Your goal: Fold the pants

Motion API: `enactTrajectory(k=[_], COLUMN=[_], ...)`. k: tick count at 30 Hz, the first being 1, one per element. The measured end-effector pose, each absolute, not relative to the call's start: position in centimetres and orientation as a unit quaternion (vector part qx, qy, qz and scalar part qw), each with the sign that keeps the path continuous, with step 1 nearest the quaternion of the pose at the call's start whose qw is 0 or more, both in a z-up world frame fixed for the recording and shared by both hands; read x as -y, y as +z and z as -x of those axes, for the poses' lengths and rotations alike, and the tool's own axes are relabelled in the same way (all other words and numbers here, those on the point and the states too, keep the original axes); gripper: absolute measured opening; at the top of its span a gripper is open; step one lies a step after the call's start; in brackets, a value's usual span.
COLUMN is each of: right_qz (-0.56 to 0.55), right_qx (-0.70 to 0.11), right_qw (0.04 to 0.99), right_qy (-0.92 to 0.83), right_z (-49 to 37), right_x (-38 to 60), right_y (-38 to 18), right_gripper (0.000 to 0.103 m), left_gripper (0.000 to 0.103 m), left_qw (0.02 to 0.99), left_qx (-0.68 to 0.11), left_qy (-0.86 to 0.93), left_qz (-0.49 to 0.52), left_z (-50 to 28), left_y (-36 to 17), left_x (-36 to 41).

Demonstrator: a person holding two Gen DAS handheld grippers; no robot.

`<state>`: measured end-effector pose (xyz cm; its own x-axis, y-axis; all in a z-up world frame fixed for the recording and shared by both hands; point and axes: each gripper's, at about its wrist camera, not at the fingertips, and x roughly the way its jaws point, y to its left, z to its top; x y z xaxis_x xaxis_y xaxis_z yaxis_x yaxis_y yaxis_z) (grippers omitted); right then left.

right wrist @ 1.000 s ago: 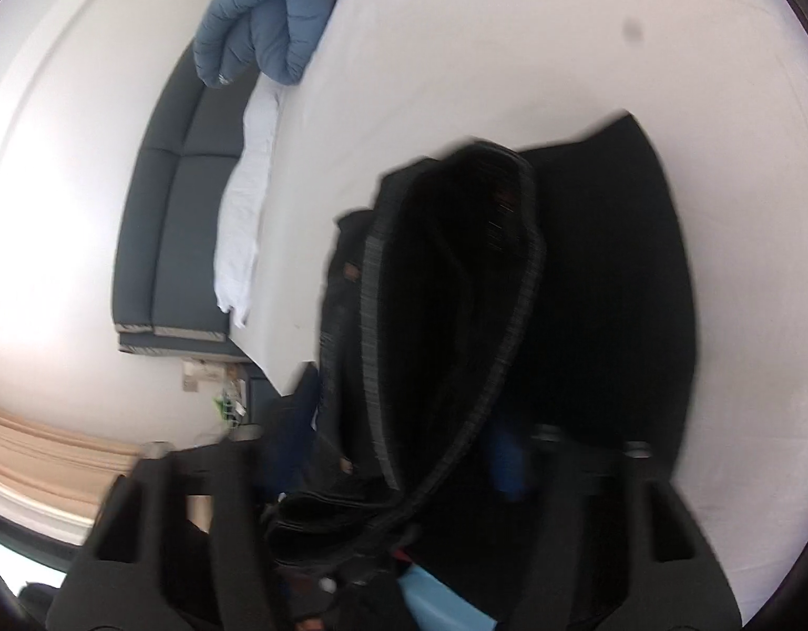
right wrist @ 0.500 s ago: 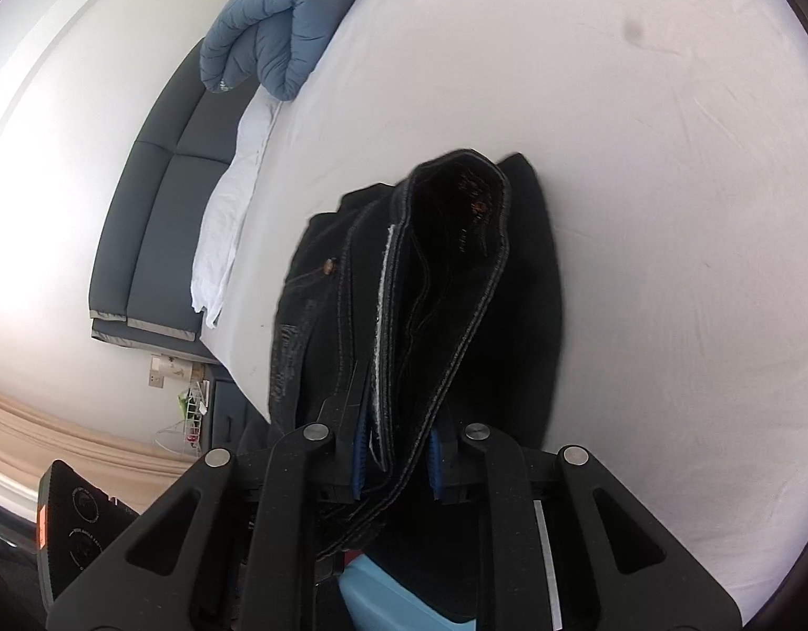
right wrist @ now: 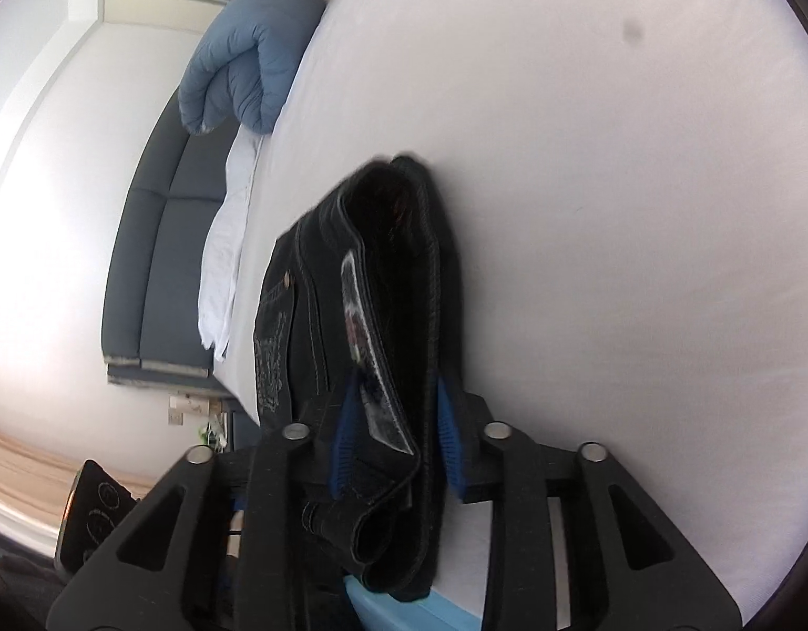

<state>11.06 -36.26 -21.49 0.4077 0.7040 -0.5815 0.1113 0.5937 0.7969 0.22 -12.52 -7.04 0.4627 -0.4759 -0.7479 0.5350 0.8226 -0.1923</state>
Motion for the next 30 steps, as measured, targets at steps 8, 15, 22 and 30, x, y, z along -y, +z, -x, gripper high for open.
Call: enactTrajectory(k=[8,15,22,30], right_qz=[-0.399,-0.368,-0.357,-0.314], right_qx=[-0.443,-0.539,-0.508,-0.535], right_qw=[0.757,0.699,0.728,0.733], right_qy=[0.268,0.29,0.293,0.278], right_z=[-10.5,-11.5,-9.0,-8.4], right_x=[34.2,27.0,27.5,24.4], right_y=[-14.9,-21.9,-22.4,-20.8], right_gripper=[0.056,0.048,0.032,0.032], left_gripper=[0.074,0.061,0.061,0.061], left_qw=[0.874,0.839,0.846,0.846], left_qx=[-0.418,-0.487,-0.474,-0.473], left_qy=[-0.246,-0.242,-0.244,-0.237], left_qz=[-0.007,-0.034,-0.027,-0.056], left_z=[-4.6,-9.9,-8.2,-5.9], left_y=[-5.2,-10.6,-12.2,-12.1], left_x=[5.6,4.6,3.8,4.0])
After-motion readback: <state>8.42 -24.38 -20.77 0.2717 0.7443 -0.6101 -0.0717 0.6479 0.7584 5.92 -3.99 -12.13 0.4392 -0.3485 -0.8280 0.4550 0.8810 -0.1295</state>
